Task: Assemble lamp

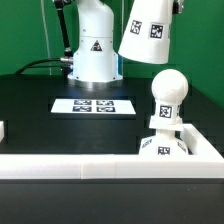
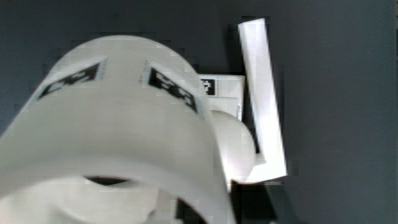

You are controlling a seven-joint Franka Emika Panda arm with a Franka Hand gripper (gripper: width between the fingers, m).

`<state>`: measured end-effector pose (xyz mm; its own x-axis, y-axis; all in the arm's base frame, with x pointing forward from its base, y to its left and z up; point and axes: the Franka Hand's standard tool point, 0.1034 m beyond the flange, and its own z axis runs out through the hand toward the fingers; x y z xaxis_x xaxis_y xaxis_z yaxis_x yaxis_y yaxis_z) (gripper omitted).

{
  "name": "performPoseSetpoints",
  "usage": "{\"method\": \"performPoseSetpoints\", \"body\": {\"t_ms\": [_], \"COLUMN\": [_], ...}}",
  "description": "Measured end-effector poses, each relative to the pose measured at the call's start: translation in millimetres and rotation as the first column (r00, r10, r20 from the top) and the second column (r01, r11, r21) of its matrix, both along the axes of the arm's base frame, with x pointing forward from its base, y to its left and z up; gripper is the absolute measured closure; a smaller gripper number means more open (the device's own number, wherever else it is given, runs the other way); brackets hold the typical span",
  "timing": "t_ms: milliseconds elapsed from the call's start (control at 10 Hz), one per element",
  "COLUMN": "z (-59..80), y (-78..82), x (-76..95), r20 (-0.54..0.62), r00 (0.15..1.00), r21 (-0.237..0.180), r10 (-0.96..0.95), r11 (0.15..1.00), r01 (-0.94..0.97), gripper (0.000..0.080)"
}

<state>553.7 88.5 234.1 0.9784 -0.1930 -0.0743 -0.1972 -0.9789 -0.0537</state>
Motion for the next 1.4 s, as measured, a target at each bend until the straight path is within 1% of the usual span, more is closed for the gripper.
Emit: {"method": "performPoseSetpoints", "body": {"t_ms": [300, 400, 600, 700, 900, 1100, 1200, 1400], "z": [-0.4, 3.0, 6.5, 5.2, -4.6, -17.9, -29.9, -42.6], "y": [0.9, 6.5, 15.4, 18.0, 35.5, 38.2, 39.0, 39.2], "x": [-0.8, 7.6, 31.6, 36.3, 45.4, 47.3, 46.4, 43.6], "r20": [0.000, 0.009, 0.038, 0.042, 0.078, 0.089, 0.089, 0.075], "r00": [1.000, 1.000, 0.999, 0.999, 0.996, 0.995, 0.995, 0.996], "r21": [0.001, 0.004, 0.007, 0.007, 0.009, 0.008, 0.006, 0.001], "r10": [0.010, 0.015, 0.025, 0.028, 0.038, 0.040, 0.042, 0.051], "r11": [1.000, 1.000, 1.000, 1.000, 0.999, 0.999, 0.999, 0.999], "r01": [-0.010, -0.015, -0.025, -0.028, -0.038, -0.041, -0.042, -0.052], "gripper": [0.0755, 0.0755, 0.0755, 0.0755, 0.0755, 0.0755, 0.0755, 0.0755]}}
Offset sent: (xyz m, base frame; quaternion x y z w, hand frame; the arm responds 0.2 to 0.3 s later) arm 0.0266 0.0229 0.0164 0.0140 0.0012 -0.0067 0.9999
